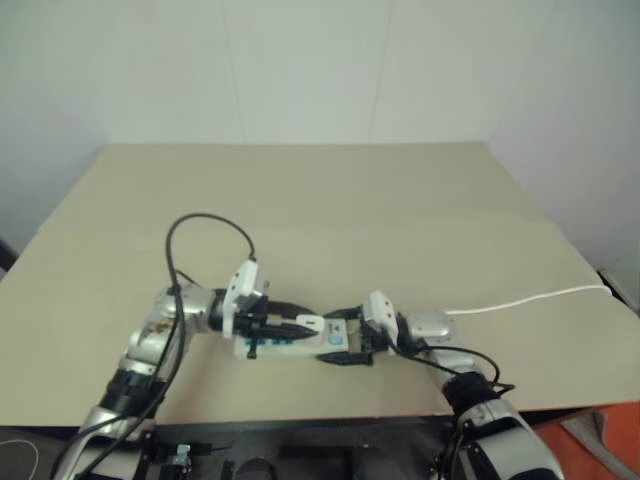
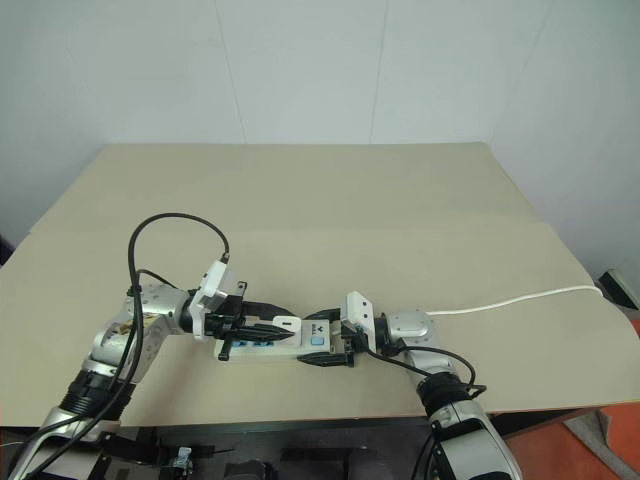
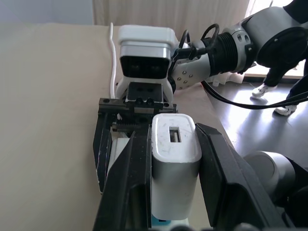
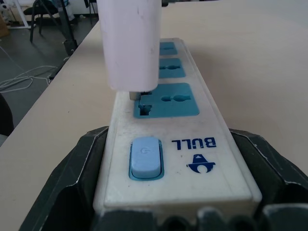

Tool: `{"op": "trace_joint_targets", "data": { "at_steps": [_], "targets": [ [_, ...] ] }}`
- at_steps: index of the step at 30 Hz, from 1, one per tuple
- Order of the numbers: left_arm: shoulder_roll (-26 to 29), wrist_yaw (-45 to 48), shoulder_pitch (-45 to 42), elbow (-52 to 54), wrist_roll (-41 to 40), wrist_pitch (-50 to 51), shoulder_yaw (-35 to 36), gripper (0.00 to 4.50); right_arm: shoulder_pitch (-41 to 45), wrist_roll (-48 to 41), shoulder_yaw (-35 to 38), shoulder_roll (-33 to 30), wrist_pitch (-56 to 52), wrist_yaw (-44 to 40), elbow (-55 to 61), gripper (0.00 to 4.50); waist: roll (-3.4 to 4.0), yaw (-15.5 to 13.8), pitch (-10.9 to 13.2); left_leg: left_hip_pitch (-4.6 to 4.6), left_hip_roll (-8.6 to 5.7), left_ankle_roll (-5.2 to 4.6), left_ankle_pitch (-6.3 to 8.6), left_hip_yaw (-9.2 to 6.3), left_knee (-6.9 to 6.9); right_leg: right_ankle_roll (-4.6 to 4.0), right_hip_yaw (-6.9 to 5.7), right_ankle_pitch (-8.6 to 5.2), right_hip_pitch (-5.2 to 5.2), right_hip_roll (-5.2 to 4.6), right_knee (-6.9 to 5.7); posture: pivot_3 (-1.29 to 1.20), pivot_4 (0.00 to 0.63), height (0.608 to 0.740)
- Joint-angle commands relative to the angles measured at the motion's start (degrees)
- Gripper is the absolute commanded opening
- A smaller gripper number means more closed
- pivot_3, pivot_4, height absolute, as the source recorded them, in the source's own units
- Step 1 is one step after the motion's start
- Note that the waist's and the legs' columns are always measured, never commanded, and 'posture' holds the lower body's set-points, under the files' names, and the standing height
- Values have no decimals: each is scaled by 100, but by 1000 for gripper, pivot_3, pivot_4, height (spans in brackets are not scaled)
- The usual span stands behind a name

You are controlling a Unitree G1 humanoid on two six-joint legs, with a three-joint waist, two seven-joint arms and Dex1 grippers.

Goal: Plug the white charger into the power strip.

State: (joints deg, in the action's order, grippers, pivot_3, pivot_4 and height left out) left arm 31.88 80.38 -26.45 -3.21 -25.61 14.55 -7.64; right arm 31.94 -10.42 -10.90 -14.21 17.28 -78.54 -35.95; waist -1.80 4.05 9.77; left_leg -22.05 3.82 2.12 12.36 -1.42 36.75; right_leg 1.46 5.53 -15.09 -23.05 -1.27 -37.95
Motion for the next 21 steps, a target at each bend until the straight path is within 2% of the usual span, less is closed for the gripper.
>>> {"op": "trace_joint_targets", "data": {
  "at_steps": [1, 21],
  "targets": [
    [-76, -76, -48, 10, 43, -171, 25, 991, -68, 34, -79, 24, 25, 36, 56, 3419, 0, 0, 0, 0, 0, 0, 0, 0, 0, 0, 0, 0, 0, 0, 0, 0, 150, 740],
    [-127, -8, 53, -406, 339, -606, -120, 991, -86, 29, -85, 19, -2, 37, 77, 3419, 0, 2, 0, 1, 0, 0, 0, 1, -1, 0, 0, 0, 0, 0, 0, 0, 150, 740]
  ]
}}
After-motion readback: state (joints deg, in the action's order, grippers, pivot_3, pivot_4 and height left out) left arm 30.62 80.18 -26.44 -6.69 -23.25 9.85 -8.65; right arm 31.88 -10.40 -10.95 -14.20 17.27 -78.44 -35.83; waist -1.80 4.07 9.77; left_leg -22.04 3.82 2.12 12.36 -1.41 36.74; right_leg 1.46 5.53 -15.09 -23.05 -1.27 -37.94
